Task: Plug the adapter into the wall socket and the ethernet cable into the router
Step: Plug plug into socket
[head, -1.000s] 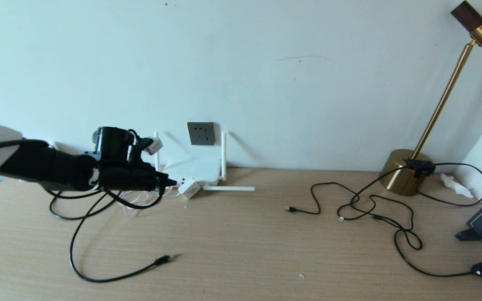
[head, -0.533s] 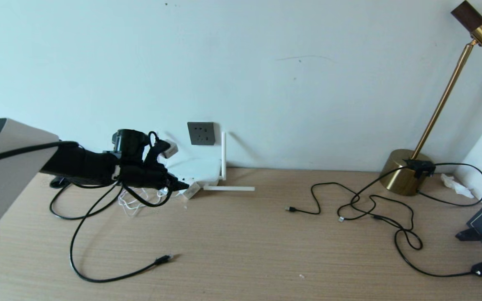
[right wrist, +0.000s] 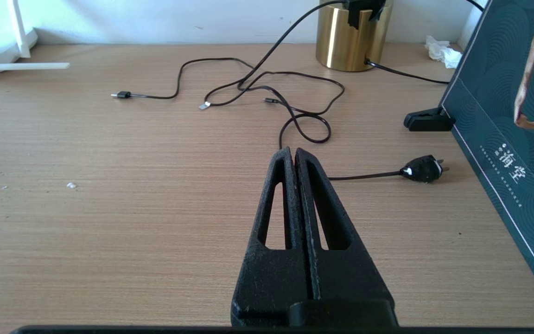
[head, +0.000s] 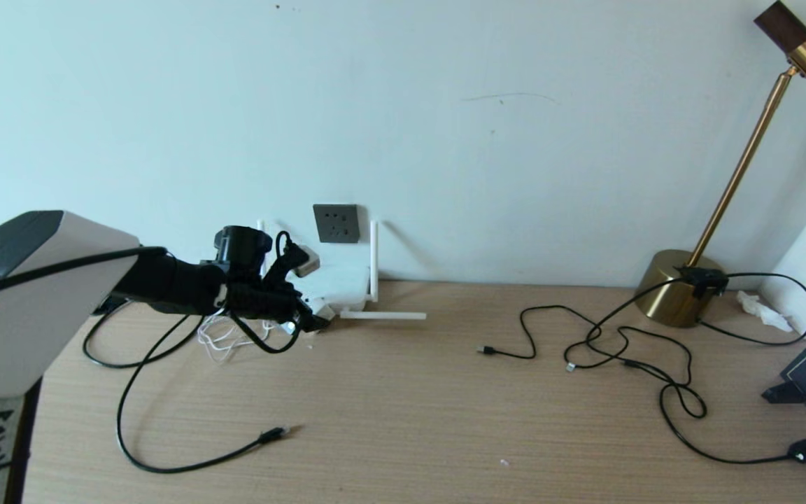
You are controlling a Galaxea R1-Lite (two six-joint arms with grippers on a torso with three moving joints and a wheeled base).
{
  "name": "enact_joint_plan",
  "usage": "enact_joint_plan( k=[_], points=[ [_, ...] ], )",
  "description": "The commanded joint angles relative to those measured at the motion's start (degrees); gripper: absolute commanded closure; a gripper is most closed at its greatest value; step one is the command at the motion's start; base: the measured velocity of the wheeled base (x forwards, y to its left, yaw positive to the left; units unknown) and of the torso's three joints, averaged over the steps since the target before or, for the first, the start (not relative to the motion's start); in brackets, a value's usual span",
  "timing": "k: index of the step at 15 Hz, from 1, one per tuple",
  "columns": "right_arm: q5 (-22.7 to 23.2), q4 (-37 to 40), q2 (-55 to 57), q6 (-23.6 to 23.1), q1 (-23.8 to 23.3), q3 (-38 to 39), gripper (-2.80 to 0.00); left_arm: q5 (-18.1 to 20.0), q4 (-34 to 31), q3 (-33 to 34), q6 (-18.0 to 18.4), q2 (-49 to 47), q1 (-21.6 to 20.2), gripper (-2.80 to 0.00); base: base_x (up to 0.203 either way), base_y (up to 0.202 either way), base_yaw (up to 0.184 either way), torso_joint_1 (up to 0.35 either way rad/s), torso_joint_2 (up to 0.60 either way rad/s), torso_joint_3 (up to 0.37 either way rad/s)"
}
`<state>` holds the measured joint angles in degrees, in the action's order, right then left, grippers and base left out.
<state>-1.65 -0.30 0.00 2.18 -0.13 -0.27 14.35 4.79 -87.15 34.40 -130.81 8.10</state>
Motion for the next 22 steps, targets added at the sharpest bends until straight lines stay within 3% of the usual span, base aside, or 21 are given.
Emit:
enact_joint_plan(
  k=[1,13,15,21,22],
  points=[
    [0.0,0.0,0.0,0.0,0.0,0.0,0.0,-1.2,-0.1,-1.8,0.2,-1.2,1.4,-2.8,0.0,0.0,0.0,0.0,0.0,0.0],
    [0.0,0.0,0.0,0.0,0.0,0.0,0.0,-2.3,-0.7,-2.5,0.3,-3.0,1.2,-2.8,0.0,0.0,0.0,0.0,0.0,0.0],
    [0.0,0.0,0.1,0.0,0.0,0.0,0.0,-2.3,-1.6,-2.7,2.0,-3.0,1.0,-2.8,0.0,0.0,0.0,0.0,0.0,0.0],
    [0.0,0.0,0.0,0.0,0.0,0.0,0.0,-2.5,-5.1,-6.1,2.3,-3.9,1.0,-2.8,0.0,0.0,0.0,0.0,0.0,0.0],
    [0.0,0.0,0.1,0.0,0.0,0.0,0.0,-3.1,-5.5,-6.5,2.3,-4.0,1.0,0.0,0.0,0.0,0.0,0.0,0.0,0.0]
  ],
)
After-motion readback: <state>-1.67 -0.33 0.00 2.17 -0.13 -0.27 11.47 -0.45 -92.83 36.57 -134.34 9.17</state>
